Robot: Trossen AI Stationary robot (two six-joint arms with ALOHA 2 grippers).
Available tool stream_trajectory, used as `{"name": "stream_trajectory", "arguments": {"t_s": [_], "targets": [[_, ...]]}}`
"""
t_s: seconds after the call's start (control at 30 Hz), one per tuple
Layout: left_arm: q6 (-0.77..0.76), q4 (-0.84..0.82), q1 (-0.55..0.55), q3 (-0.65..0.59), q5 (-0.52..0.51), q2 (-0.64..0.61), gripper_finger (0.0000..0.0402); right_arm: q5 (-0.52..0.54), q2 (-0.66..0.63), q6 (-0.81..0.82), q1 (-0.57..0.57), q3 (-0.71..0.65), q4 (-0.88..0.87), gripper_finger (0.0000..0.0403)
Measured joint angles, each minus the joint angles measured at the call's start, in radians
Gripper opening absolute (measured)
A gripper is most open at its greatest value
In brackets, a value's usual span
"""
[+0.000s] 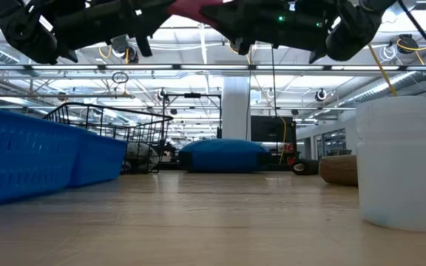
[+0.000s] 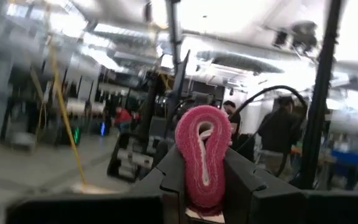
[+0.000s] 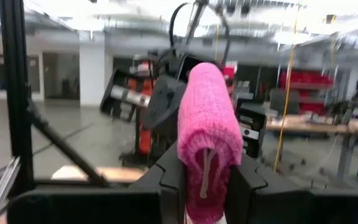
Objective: Pick & place medical supplies in basket/bin
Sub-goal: Put the pink bandage into the top blue bin
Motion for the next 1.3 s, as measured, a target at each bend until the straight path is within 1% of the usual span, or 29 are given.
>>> {"name": "stream_trajectory", "arguments": {"t_s": [0.03, 0.1, 0.17, 0.23, 0.27, 0.33, 0.37, 0.43, 0.5, 0.6, 0.7, 0.77, 0.87, 0.93, 1.0, 1.07, 1.2, 1.3], "targets": [[-0.046, -0.015, 0.005, 0.000, 0.001, -0.013, 0.0060, -0.012, -0.017, 0.004, -0.005, 0.000, -0.051, 0.0050], [-0.099, -0.090, 0.017, 0.002, 0.043, -0.059, 0.0064, -0.023, -0.054, 0.008, -0.012, 0.002, -0.166, 0.0050], [-0.105, -0.239, 0.020, 0.033, 0.075, -0.114, 0.0092, -0.045, -0.092, 0.004, -0.016, 0.005, -0.270, 0.0050], [-0.075, -0.476, 0.019, 0.089, 0.058, -0.184, 0.0132, -0.046, -0.119, -0.007, -0.017, 0.005, -0.343, 0.0050], [-0.054, -0.631, 0.018, 0.127, 0.028, -0.219, 0.0152, -0.043, -0.131, -0.011, -0.017, 0.005, -0.386, 0.0050], [-0.018, -0.941, 0.012, 0.235, -0.073, -0.249, 0.0191, -0.054, -0.153, -0.014, -0.018, 0.004, -0.493, 0.0049], [-0.003, -1.082, 0.010, 0.300, -0.131, -0.249, 0.0210, -0.077, -0.153, -0.015, -0.018, -0.001, -0.539, 0.0049], [0.007, -1.350, 0.004, 0.420, -0.217, -0.238, 0.0241, -0.118, -0.151, -0.015, -0.013, -0.002, -0.630, 0.0049], [0.010, -1.534, -0.005, 0.539, -0.230, -0.194, 0.0266, -0.145, -0.156, -0.015, -0.013, -0.003, -0.660, 0.0049], [0.031, -1.757, -0.020, 0.713, -0.178, -0.099, 0.0290, -0.142, -0.157, -0.016, -0.016, 0.001, -0.697, 0.0049], [0.107, -1.951, -0.043, 0.875, -0.111, 0.035, 0.0300, -0.156, -0.154, -0.014, -0.013, -0.001, -0.702, 0.0049], [0.165, -2.020, -0.062, 0.956, -0.061, 0.126, 0.0301, -0.156, -0.158, -0.014, -0.013, -0.001, -0.684, 0.0049], [0.244, -2.064, -0.087, 1.061, 0.008, 0.242, 0.0297, -0.153, -0.156, -0.012, -0.014, 0.000, -0.696, 0.0049], [0.286, -2.085, -0.096, 1.109, 0.027, 0.304, 0.0293, -0.151, -0.155, -0.012, -0.011, 0.000, -0.699, 0.0049], [0.319, -2.088, -0.103, 1.138, 0.025, 0.353, 0.0290, -0.152, -0.157, -0.012, -0.007, 0.000, -0.693, 0.0049], [0.333, -2.093, -0.106, 1.156, 0.020, 0.383, 0.0286, -0.152, -0.157, -0.010, 0.000, 0.000, -0.694, 0.0049], [0.332, -2.102, -0.098, 1.163, 0.018, 0.402, 0.0276, -0.150, -0.157, -0.015, 0.010, 0.000, -0.692, 0.0051], [0.302, -2.109, -0.088, 1.163, 0.015, 0.417, 0.0263, -0.145, -0.156, -0.021, 0.016, -0.001, -0.700, 0.0051]]}}
